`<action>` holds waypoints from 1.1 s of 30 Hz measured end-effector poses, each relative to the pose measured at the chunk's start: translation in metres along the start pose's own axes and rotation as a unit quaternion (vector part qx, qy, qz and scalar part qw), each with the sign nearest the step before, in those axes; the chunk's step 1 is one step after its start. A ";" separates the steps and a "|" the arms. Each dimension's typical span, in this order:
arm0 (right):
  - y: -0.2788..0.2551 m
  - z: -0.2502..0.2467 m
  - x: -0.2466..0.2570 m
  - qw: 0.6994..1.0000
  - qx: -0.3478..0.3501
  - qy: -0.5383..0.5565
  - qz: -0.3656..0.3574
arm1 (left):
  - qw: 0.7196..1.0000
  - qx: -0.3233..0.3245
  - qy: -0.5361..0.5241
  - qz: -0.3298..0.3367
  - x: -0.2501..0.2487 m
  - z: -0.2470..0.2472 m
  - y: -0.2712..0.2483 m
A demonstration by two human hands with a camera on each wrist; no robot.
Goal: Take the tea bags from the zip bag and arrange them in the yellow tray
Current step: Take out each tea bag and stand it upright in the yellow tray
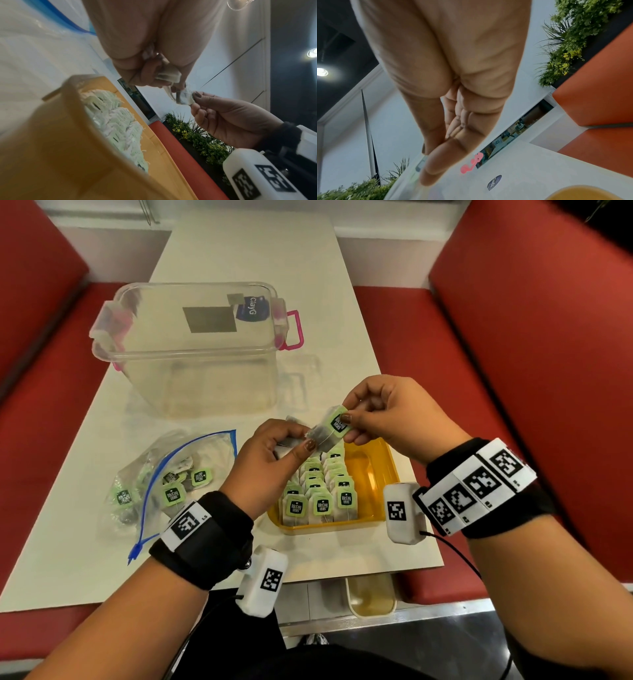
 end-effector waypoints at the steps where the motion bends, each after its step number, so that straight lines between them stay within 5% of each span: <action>1: 0.000 -0.001 0.000 1.000 -0.004 -0.002 -0.001 | 1.000 0.003 -0.001 -0.002 0.000 0.000 0.000; 7: 0.006 -0.012 0.006 0.986 0.005 -0.157 -0.055 | 0.998 -0.007 -0.008 -0.054 0.013 -0.001 -0.003; 14: 0.032 -0.009 -0.029 0.886 0.055 -0.455 -0.073 | 0.995 -0.027 -0.026 -0.094 0.028 -0.006 -0.006; 33: 0.049 -0.003 -0.062 0.868 0.023 -0.493 -0.058 | 0.991 -0.024 -0.041 -0.123 0.030 -0.006 -0.011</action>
Point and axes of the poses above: each hand's wrist, its own y-axis towards the middle knuckle, its own z-axis out of the palm, x = y × z, the point moved 8 cm from there along y, towards the middle knuckle, and after that the axes turned 12 degrees about -x, right-handed, at the moved point
